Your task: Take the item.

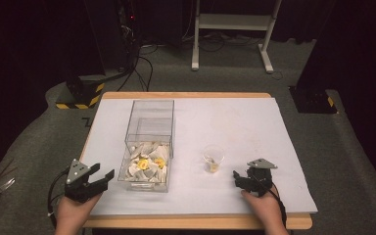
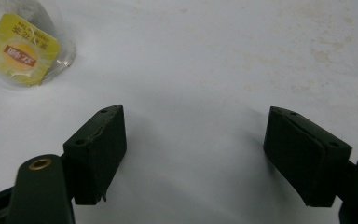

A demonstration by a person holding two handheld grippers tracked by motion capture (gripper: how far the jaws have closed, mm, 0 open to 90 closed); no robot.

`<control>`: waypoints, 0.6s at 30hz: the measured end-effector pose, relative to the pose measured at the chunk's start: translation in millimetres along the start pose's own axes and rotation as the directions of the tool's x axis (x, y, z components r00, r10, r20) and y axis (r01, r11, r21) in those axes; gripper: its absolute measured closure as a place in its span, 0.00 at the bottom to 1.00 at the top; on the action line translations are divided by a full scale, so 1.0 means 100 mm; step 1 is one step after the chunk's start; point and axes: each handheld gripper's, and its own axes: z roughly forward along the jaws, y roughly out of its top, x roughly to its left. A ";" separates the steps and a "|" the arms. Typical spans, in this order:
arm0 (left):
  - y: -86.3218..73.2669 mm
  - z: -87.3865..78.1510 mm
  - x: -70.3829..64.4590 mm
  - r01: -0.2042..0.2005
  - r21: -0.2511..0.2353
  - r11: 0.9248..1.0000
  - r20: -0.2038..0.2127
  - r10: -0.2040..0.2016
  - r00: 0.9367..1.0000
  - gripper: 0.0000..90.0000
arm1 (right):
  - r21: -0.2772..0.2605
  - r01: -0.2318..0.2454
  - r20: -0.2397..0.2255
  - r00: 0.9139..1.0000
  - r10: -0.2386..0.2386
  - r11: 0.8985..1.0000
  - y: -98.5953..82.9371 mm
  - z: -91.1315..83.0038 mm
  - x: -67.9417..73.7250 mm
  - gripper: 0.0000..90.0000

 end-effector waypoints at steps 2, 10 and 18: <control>0.02 -0.03 -0.01 0.002 -0.012 1.000 0.012 -0.002 1.000 0.44 | 0.000 0.000 0.000 1.000 0.000 1.000 0.00 0.00 0.00 0.24; 0.08 -0.13 -0.12 -0.003 -0.068 0.998 0.060 0.007 0.998 0.44 | 0.000 -0.001 -0.001 1.000 0.001 1.000 0.00 0.00 0.00 0.23; 0.06 -0.18 -0.27 -0.041 -0.083 0.996 0.090 0.048 0.995 0.39 | 0.000 -0.001 0.003 1.000 0.001 1.000 0.00 0.00 0.00 0.23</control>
